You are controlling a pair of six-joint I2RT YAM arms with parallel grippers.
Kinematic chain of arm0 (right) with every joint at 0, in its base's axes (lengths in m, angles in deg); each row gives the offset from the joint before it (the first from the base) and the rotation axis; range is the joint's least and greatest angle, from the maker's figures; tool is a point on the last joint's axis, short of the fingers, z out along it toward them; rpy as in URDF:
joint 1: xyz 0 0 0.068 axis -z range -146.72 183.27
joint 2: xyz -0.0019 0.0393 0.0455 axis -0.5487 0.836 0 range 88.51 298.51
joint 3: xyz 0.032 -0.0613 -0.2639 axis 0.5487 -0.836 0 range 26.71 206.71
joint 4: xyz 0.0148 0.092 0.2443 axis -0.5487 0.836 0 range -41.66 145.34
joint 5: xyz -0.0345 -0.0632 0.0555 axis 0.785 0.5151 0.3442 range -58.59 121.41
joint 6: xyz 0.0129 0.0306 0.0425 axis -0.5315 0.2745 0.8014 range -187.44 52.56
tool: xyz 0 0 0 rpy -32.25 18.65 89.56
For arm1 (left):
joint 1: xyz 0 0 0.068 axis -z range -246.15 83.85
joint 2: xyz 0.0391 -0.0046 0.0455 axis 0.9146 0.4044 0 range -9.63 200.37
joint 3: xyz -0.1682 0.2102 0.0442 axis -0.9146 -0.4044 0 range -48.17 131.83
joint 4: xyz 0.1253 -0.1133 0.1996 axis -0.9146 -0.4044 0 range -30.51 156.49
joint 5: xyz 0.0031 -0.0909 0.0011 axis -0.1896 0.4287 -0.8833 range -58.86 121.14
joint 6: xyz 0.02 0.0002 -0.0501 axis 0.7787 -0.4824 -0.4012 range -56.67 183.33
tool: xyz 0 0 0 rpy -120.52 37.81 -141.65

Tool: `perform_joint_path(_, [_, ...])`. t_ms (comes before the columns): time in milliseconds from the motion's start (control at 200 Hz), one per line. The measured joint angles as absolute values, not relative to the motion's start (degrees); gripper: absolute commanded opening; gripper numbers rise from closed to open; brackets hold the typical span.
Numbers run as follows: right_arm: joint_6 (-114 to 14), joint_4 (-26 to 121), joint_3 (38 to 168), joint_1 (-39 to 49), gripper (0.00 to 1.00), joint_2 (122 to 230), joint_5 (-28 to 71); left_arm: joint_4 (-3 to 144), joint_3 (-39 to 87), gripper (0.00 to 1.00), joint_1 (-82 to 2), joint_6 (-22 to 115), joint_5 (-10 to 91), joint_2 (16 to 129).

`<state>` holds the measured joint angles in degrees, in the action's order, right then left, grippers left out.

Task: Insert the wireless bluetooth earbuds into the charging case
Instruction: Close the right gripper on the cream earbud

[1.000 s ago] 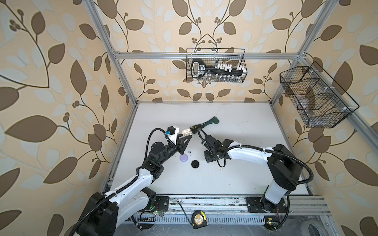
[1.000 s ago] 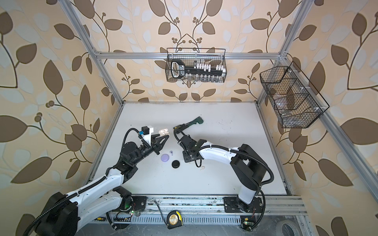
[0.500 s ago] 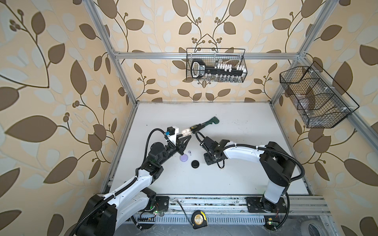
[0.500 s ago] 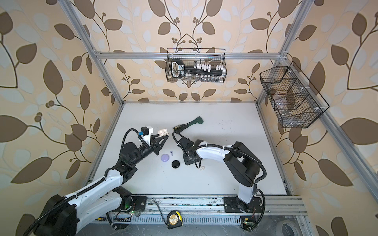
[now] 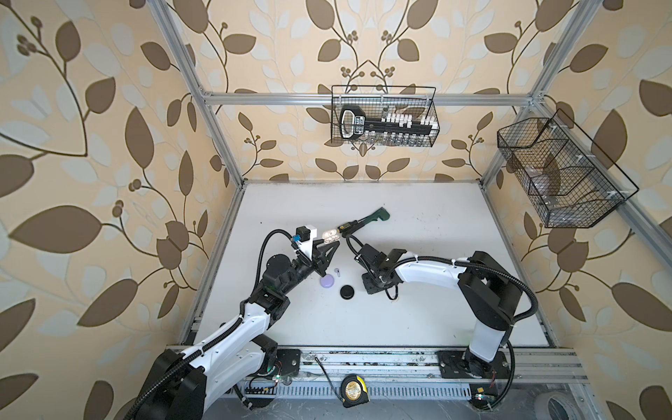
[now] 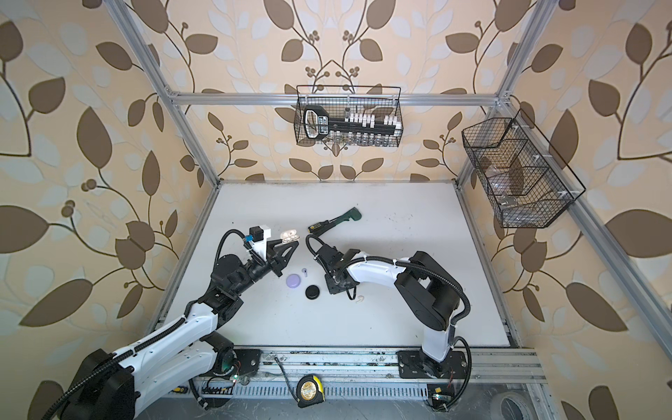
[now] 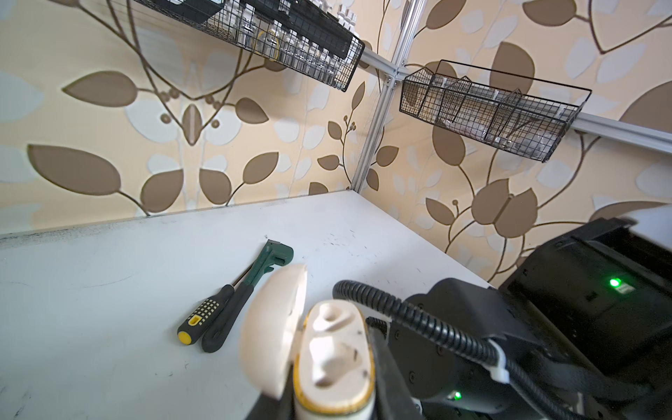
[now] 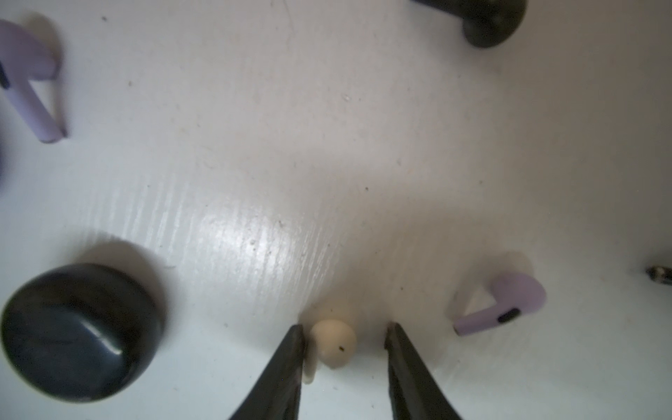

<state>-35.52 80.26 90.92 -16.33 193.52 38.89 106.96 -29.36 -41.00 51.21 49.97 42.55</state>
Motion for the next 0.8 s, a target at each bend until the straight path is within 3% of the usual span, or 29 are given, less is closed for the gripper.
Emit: perform_joint_path(805, [-33.8, 78.1, 90.5, -17.3, 0.21, 193.6, 39.4, 106.9, -29.6, 0.0, -41.0, 51.2, 50.0, 41.4])
